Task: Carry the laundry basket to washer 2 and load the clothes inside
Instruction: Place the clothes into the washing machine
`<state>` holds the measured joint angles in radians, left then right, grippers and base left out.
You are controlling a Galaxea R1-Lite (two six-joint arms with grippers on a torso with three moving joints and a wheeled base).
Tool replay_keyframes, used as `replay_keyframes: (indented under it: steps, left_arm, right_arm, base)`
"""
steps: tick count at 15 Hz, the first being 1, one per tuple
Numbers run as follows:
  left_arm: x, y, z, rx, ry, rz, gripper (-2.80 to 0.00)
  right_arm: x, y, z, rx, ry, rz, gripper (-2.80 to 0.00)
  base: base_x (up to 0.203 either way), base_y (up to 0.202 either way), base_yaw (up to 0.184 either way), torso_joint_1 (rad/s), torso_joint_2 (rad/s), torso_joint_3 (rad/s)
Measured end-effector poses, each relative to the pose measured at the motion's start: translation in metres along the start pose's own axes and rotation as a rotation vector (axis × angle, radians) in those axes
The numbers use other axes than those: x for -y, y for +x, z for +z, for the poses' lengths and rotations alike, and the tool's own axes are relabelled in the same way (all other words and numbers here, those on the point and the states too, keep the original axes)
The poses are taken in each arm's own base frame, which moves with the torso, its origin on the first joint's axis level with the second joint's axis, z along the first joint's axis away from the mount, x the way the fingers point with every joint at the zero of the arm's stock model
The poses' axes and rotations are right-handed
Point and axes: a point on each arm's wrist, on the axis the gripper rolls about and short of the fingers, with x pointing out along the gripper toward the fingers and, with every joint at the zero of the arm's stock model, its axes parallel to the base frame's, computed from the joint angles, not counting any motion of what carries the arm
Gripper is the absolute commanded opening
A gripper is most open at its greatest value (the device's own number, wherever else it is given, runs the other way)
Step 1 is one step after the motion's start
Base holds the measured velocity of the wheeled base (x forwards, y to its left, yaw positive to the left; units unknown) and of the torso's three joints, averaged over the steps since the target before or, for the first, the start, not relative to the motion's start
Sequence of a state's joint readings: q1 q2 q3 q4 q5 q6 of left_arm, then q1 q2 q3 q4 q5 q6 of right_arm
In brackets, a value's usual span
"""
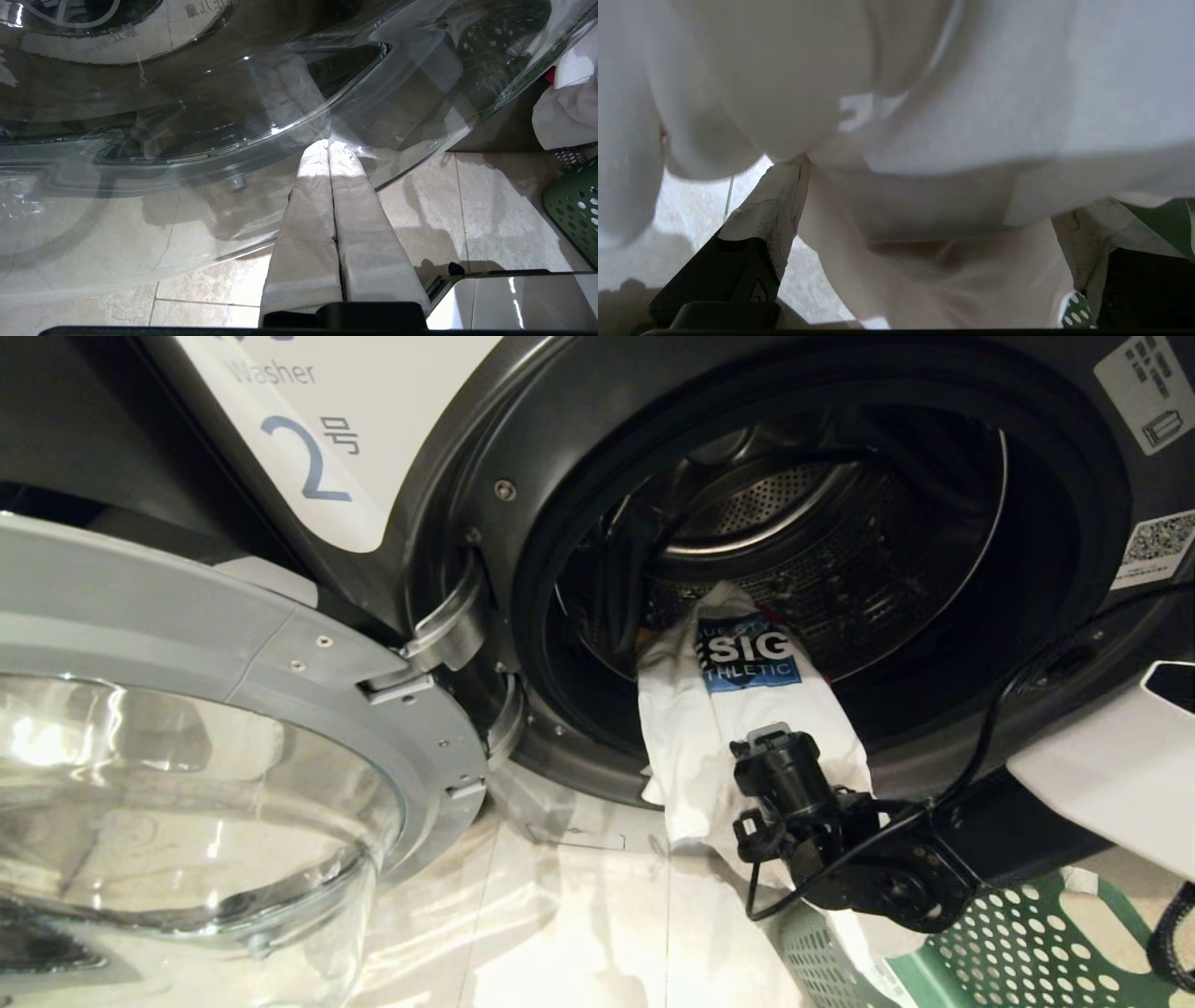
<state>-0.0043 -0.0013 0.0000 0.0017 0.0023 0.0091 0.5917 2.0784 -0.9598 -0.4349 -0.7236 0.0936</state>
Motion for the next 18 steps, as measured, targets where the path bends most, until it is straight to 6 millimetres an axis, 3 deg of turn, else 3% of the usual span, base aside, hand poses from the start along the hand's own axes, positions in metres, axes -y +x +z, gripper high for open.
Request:
replay_keyframes:
  steps: [8, 12, 13, 18]
  left_arm:
    - [0.0, 0.0, 0.0, 0.0, 0.0, 0.0, -2.8]
    - [0.0, 0.0, 0.0, 0.0, 0.0, 0.0, -2.8]
    - [0.0, 0.0, 0.0, 0.0, 0.0, 0.0, -2.8]
    - [0.0, 0.0, 0.0, 0.0, 0.0, 0.0, -2.8]
  right_arm:
    - [0.0, 0.031, 0.006, -0.006, 0.04, -0.063, 0.0]
    - [0.002, 0.035, 0.008, -0.007, 0.047, -0.077, 0.0]
    - [0.003, 0.034, 0.008, -0.008, 0.047, -0.078, -2.8]
    - [0.006, 0.03, 0.01, -0.008, 0.063, -0.077, -2.8]
  base:
    - [0.0, 0.0, 0.0, 0.0, 0.0, 0.0]
    - [0.0, 0.0, 0.0, 0.0, 0.0, 0.0]
    - [0.0, 0.0, 0.0, 0.0, 0.0, 0.0]
    - [0.0, 0.0, 0.0, 0.0, 0.0, 0.0]
